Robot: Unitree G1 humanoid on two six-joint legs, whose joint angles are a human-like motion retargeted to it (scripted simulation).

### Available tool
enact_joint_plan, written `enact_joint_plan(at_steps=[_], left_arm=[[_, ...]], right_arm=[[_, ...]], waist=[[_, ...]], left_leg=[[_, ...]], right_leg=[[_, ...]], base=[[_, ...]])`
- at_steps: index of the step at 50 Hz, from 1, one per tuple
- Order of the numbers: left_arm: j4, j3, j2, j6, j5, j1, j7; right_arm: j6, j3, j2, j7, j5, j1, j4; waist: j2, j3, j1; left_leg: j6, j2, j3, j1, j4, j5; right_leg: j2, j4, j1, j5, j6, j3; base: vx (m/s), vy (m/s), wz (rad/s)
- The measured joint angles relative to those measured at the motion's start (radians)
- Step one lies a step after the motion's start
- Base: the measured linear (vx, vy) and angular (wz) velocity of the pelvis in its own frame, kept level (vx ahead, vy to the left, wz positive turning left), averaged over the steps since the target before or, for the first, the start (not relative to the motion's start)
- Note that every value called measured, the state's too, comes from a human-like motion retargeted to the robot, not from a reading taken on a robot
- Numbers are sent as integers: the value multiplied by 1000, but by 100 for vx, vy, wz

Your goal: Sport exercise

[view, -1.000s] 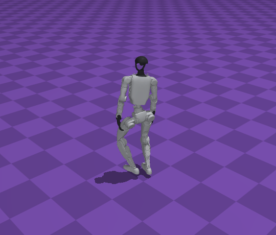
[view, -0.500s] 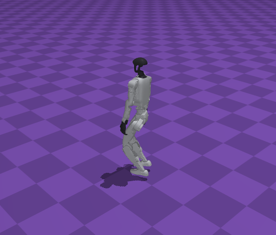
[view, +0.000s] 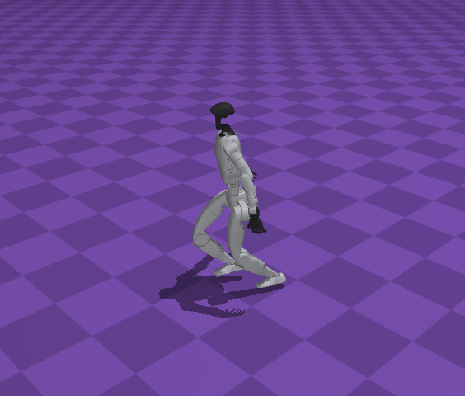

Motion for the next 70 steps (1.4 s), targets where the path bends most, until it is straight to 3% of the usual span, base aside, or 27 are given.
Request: enact_joint_plan(at_steps=[2,3,6,8,10,12,15,18,20,22,25,27,32,34,35,37,41,43,45,50,51,55,58,61,65,70], left_arm=[[-95,37,15,10,-102,-81,59],[-123,49,1,20,-177,-129,80],[-120,52,-88,59,-407,-288,101],[-86,35,-138,78,-502,-394,93],[-63,15,-176,87,-530,-450,100],[-28,-6,-196,93,-493,-484,126],[36,-44,-216,106,-385,-483,152],[104,-91,-237,120,-252,-462,160],[139,-110,-254,123,-197,-437,164],[157,-108,-261,116,-172,-405,164],[157,-87,-245,96,-168,-350,168],[151,-68,-220,82,-197,-305,166],[155,7,-167,71,-381,-201,136],[163,30,-147,70,-436,-166,143],[167,39,-136,68,-452,-150,145],[173,50,-120,66,-449,-116,151],[155,54,-81,61,-389,-105,167],[142,43,-78,73,-360,-149,176],[130,43,-93,79,-360,-181,173],[124,19,-166,72,-422,-191,154],[123,11,-174,68,-425,-194,154],[104,-12,-200,51,-426,-200,166],[99,-16,-222,45,-426,-225,175],[115,-11,-255,41,-434,-255,173],[126,-16,-285,39,-445,-266,163],[132,-39,-297,38,-439,-273,159]], right_arm=[[28,49,52,62,28,18,-73],[47,82,104,60,64,9,-77],[94,145,277,-29,180,-48,-15],[110,178,362,-98,231,-102,39],[112,193,413,-163,264,-143,62],[97,180,446,-267,294,-212,67],[51,148,477,-430,312,-318,49],[-2,152,491,-585,274,-436,35],[-26,168,498,-658,228,-501,44],[-36,176,502,-696,183,-537,74],[-41,174,503,-715,130,-545,130],[-38,174,503,-705,122,-522,139],[-26,177,488,-649,208,-478,106],[-24,165,466,-643,253,-480,83],[-22,157,453,-645,272,-483,72],[-25,133,433,-653,295,-480,56],[-29,65,373,-664,312,-495,35],[-26,20,354,-660,292,-505,50],[-17,8,357,-639,277,-500,79],[-15,65,411,-597,273,-442,93],[-18,71,419,-595,285,-435,83],[-36,82,443,-609,329,-421,45],[-44,76,464,-636,351,-442,41],[-45,74,489,-648,351,-469,59],[-43,78,518,-648,351,-476,81],[-42,83,528,-654,356,-496,106]], waist=[[0,21,9],[35,14,20],[75,-74,-8],[108,-126,-29],[130,-144,-53],[164,-156,-92],[211,-155,-140],[253,-96,-165],[265,-53,-165],[264,-39,-156],[252,-38,-138],[250,-48,-116],[267,-112,-59],[257,-130,-60],[248,-135,-66],[243,-110,-74],[178,-56,-91],[109,-24,-100],[72,-5,-84],[47,-53,-34],[51,-62,-21],[66,-74,20],[122,-76,60],[164,-73,80],[188,-78,76],[182,-107,40]], left_leg=[[-29,49,7,51,28,31],[-51,111,2,72,-20,123],[-106,186,67,52,-251,559],[-142,211,121,-12,-290,671],[-161,203,130,-70,-219,655],[-164,210,124,-114,-117,585],[-130,268,111,-161,116,373],[-69,378,78,-216,436,142],[-47,433,56,-246,590,54],[-50,444,37,-252,625,25],[-86,400,4,-203,533,64],[-131,358,-21,-150,409,147],[-241,257,-41,-84,12,514],[-248,189,-40,-83,-84,592],[-241,150,-42,-80,-115,611],[-222,117,-40,-83,-68,544],[-122,5,-41,-72,-16,156],[-65,-68,-24,-72,-33,65],[-52,-93,-19,-63,-49,94],[-136,-57,-28,-73,-193,407],[-144,-36,-19,-95,-194,419],[-135,45,19,-201,-76,345],[-114,152,33,-276,15,207],[-119,204,38,-307,20,154],[-138,202,30,-299,-42,169],[-138,125,34,-228,-256,246]], right_leg=[[13,-49,98,33,-40,-25],[75,-160,168,112,-69,-36],[162,-524,304,461,-96,39],[192,-670,339,610,-75,74],[231,-677,359,644,-46,110],[283,-667,386,602,-22,131],[363,-598,413,387,-32,131],[427,-464,399,119,-77,70],[434,-376,374,7,-100,14],[422,-336,361,-23,-101,-17],[405,-377,391,37,-87,-12],[407,-474,427,139,-76,13],[383,-827,444,586,-58,91],[350,-803,377,635,-49,104],[330,-752,337,628,-41,107],[315,-605,284,578,-18,92],[191,-187,167,321,66,42],[80,-29,143,219,81,36],[33,-6,197,192,75,30],[69,-333,386,274,17,56],[86,-406,408,284,6,56],[132,-574,451,230,-21,38],[203,-697,469,186,-42,11],[237,-777,475,195,-49,-2],[237,-812,469,219,-39,-4],[181,-861,467,237,-15,13]], base=[[3,-10,105],[9,-13,93],[5,-16,185],[-2,-14,219],[-9,-14,199],[-11,-14,150],[-13,-13,72],[-16,-10,12],[-19,-5,-28],[-19,1,-33],[-18,7,-55],[-19,12,-111],[-25,12,-154],[-35,10,-103],[-42,9,-88],[-47,7,-89],[-45,4,-37],[-44,1,46],[-38,-2,20],[-29,-7,-5],[-22,-6,-18],[-20,-4,-45],[-13,0,-54],[-12,2,-40],[-8,5,-15],[-1,7,11]])
